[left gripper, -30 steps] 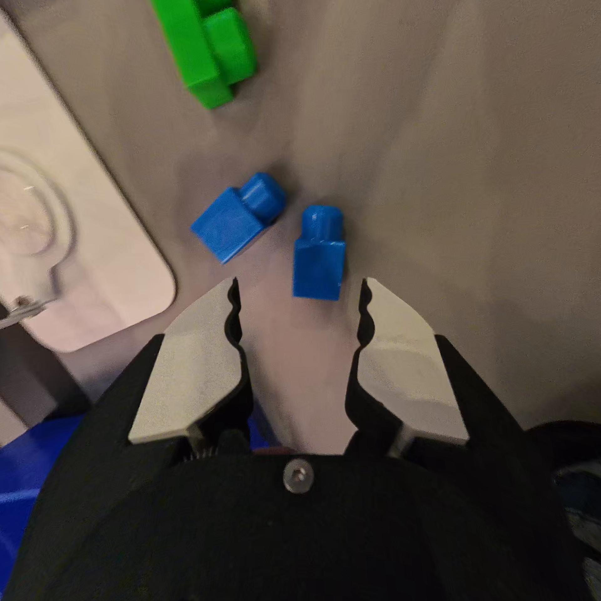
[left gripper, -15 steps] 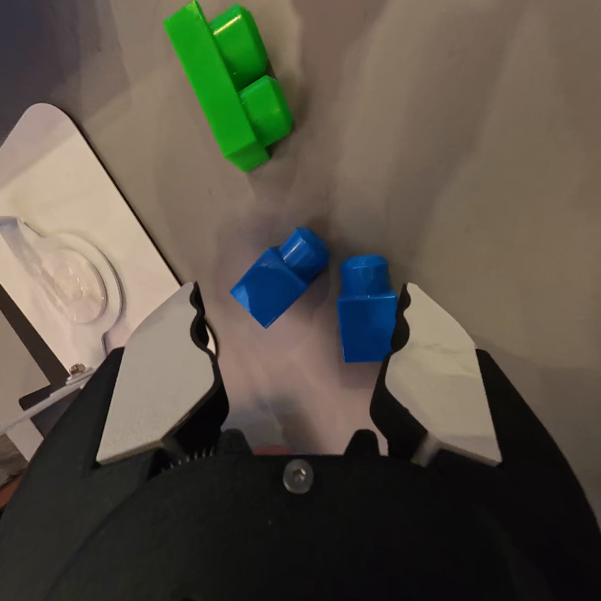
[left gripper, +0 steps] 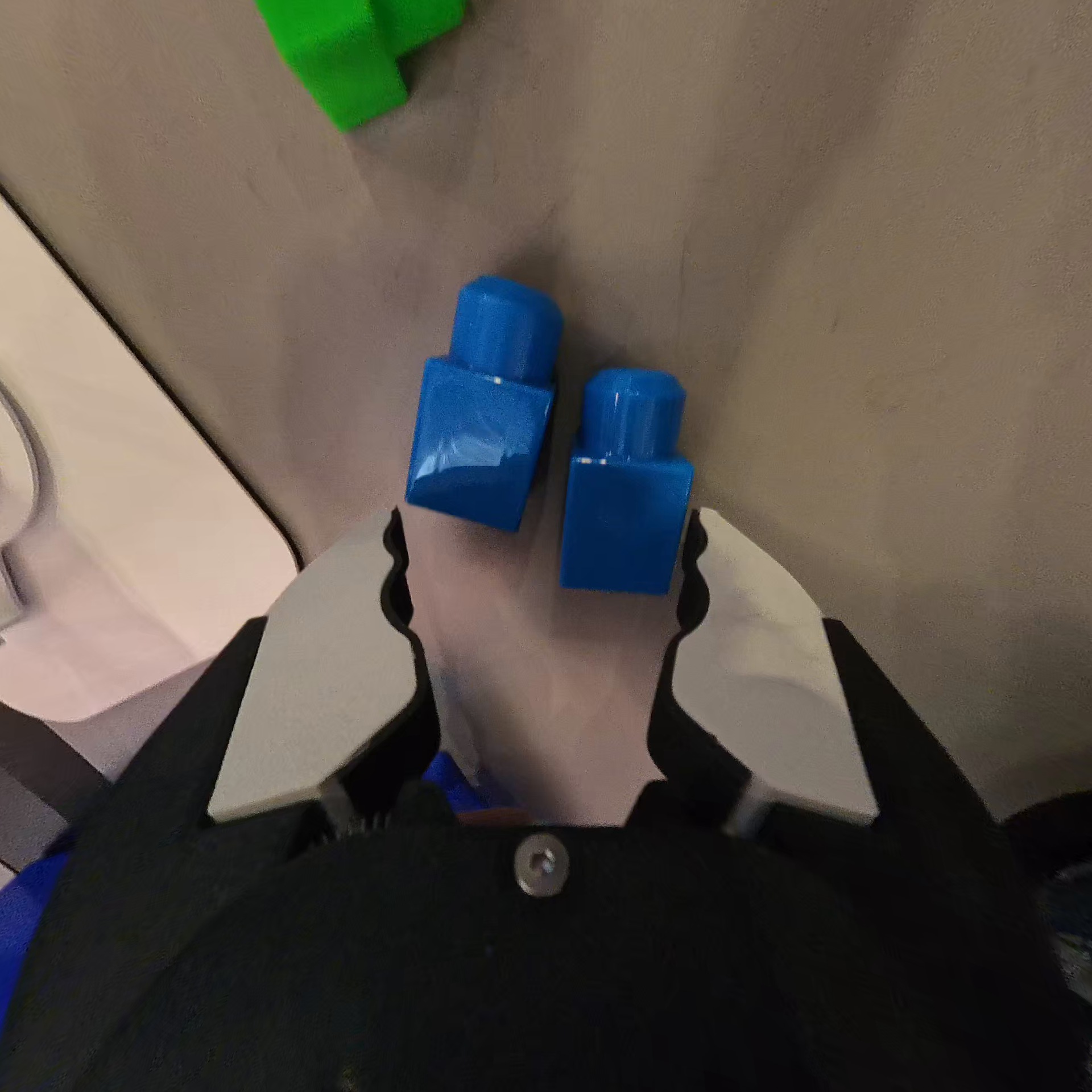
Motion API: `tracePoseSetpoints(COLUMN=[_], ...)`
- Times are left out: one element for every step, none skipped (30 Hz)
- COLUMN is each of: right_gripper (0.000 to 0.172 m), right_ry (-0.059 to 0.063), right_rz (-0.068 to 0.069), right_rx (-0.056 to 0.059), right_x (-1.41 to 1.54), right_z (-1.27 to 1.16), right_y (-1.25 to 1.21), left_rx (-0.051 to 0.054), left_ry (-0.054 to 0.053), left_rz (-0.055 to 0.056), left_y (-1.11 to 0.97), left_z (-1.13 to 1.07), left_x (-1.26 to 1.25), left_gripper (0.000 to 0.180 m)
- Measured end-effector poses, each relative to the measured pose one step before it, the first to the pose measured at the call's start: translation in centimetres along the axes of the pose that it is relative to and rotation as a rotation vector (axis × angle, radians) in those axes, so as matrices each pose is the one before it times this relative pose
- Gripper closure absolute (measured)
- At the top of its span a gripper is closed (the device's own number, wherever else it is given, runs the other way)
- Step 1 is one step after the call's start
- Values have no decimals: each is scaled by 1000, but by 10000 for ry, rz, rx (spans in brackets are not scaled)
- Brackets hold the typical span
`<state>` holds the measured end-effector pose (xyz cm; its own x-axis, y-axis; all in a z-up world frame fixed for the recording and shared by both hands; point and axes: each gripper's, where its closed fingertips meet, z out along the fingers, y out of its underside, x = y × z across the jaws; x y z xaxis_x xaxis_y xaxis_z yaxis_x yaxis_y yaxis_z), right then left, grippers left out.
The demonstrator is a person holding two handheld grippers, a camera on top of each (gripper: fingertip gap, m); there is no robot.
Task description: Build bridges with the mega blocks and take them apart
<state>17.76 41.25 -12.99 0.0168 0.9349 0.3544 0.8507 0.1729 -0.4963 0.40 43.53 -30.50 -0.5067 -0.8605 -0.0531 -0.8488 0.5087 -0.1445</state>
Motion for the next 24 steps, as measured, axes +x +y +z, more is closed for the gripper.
tracePoseSetpoints(right_gripper=[172, 172, 172, 172, 172, 172, 172, 172, 172, 172, 172, 172, 172, 172, 172, 172, 172, 172, 172, 172, 172, 172, 172, 172], right_ry=[19, 14, 7, 4, 6, -7, -12, -17, -24, -22, -20, -29, -17, -6, -4, -4, 3, -4, -8, 14, 28, 26, 23, 27], right_rz=[5, 11, 4, 1, 4, 8, 3, 4, 4, -1, -6, -10, -17, -11, -3, -5, -5, 4, 1, -1, 7, 7, 3, 6], right_rx=[6, 12, 10, 7, 8, 4, -1, -3, -11, -20, -7, 4, -9, -11, 5, 11, 2, -3, -7, -6, 13, 24, 9, 2], right_x=[14, 19, -4, 3, 22, 1, 4, -3, -15, -12, -21, -33, -31, -7, -13, -8, 8, -9, -29, -2, 19, 10, 4, 22], right_z=[-47, -61, -46, -35, -23, 12, 24, 52, 65, 77, 72, 62, 46, 34, 11, 2, 2, -2, -16, -50, -90, -109, -104, -84], right_y=[8, 1, 24, 14, 7, 12, 16, 14, 12, 12, -13, -40, -26, -18, -25, -29, -3, 3, 14, 27, -8, -3, 26, 26], left_rx=[-35, 61, 236, 188, -65, -237, -173, -119, -327, -313, -16, 80, 15, -5, 109, 106, 64, 70, -58, -143, 87, 263, 73, 98], left_ry=[61, 0, -40, 125, -28, -329, -111, -40, -195, -141, -38, -43, -151, -80, -67, -104, -54, -51, -66, -30, 51, -36, 35, 126], left_rz=[-145, -100, 13, -70, -132, -82, -93, -59, -10, 28, 61, 66, 95, 91, 37, 26, 52, 2, -44, -5, -41, -141, -121, -49], left_y=[298, 136, -96, -3, 341, 621, 480, 343, 536, 423, -18, -244, -204, -217, -377, -366, -280, -277, -19, 231, 48, -114, 197, 130], left_z=[-314, -403, -459, -392, -217, -59, 69, 151, 248, 320, 275, 188, 85, -14, -54, -7, 69, 112, 93, -4, -183, -368, -378, -389], left_x=[144, 73, 48, 258, -6, -512, -274, -159, -370, -278, -102, -107, -195, -49, -73, -161, -76, -85, -126, -42, 71, -132, -22, 206], left_gripper=[92, 92, 94, 98, 98, 96, 95, 98, 100, 100, 101, 104, 104, 104, 105, 106, 105, 104, 104, 103, 102, 102, 102, 98])
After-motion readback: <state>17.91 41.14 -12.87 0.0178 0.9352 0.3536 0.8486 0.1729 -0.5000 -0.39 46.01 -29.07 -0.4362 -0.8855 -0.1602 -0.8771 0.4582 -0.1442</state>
